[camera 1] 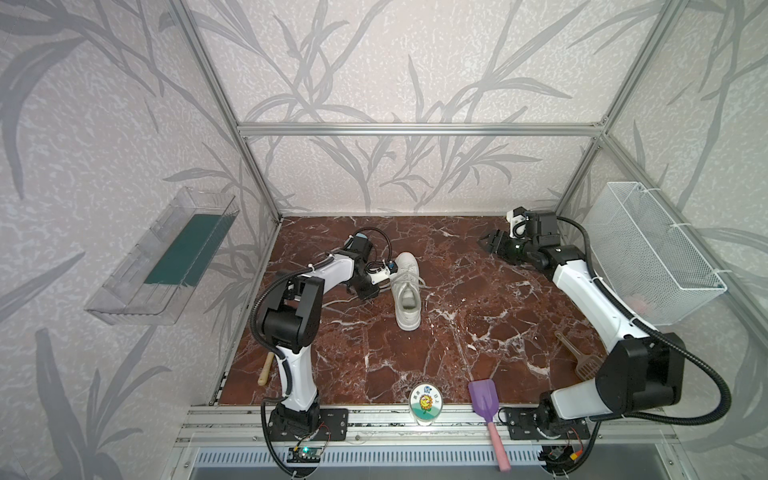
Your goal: Tie the shoes
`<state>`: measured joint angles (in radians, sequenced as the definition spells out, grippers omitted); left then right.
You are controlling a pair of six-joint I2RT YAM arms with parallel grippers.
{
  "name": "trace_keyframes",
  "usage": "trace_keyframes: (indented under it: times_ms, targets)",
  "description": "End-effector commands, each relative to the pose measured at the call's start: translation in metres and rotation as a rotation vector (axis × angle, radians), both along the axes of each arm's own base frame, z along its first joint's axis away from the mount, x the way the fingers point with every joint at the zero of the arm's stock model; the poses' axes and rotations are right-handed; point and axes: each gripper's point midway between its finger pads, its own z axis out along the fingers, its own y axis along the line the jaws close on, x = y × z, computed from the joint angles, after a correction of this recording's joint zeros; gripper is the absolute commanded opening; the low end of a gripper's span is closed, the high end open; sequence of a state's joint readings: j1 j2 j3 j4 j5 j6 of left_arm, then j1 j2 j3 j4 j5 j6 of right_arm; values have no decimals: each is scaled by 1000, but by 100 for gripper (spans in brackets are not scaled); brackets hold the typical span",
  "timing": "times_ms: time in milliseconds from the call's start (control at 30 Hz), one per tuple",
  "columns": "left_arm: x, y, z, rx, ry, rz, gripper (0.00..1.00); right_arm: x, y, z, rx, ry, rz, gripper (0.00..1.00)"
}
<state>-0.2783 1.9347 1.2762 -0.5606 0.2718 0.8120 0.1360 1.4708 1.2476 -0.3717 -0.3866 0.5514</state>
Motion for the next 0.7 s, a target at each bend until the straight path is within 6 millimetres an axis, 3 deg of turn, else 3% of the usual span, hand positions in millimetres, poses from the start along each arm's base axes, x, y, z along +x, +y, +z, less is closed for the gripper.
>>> trace_keyframes:
  times_ms: [0, 333, 667]
  targets:
    - [-5, -2, -1, 24, 24, -33, 31, -8, -2, 9, 1, -18, 11, 69]
    - [-20, -1, -12, 58, 29, -4, 25, -9, -2, 5, 10, -8, 4, 69]
    - [-17, -5, -17, 126, -31, 34, 4, -13, -3, 6, 2, -11, 0, 69]
